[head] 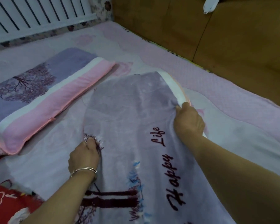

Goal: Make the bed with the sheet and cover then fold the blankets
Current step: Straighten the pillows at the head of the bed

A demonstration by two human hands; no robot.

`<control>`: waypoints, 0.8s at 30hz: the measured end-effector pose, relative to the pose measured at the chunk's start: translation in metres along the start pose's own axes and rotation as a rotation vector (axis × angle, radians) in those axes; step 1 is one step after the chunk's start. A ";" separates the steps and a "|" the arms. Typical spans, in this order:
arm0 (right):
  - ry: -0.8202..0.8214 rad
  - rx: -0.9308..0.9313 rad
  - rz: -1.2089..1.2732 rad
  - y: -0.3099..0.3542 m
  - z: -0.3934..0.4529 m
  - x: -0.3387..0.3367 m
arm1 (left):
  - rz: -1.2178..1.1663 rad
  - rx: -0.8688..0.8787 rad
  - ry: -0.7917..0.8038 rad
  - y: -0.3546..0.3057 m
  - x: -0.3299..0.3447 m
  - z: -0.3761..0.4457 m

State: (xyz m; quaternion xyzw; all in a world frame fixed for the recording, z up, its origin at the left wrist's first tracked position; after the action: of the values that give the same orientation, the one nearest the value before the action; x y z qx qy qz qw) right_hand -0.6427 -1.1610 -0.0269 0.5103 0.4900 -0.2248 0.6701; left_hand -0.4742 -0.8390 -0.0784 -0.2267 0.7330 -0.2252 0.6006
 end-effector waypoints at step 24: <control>0.036 -0.013 -0.507 -0.083 0.297 -0.069 | -0.259 -0.061 0.272 -0.245 0.250 -0.066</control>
State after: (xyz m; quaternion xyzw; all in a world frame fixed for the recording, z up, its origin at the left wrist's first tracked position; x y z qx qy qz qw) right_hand -0.6114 -1.4747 -0.0043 0.3705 0.6155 -0.3737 0.5867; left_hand -0.5677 -1.1810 -0.1141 -0.3049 0.7786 -0.3069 0.4546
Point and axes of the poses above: each hand's wrist, its own z-axis towards the middle knuckle, its own x-axis out of the palm, y = z × x, the point moved 10 cm from there along z, towards the middle knuckle, and after that the axes turned 4 degrees about -z, right-handed, at the moved point
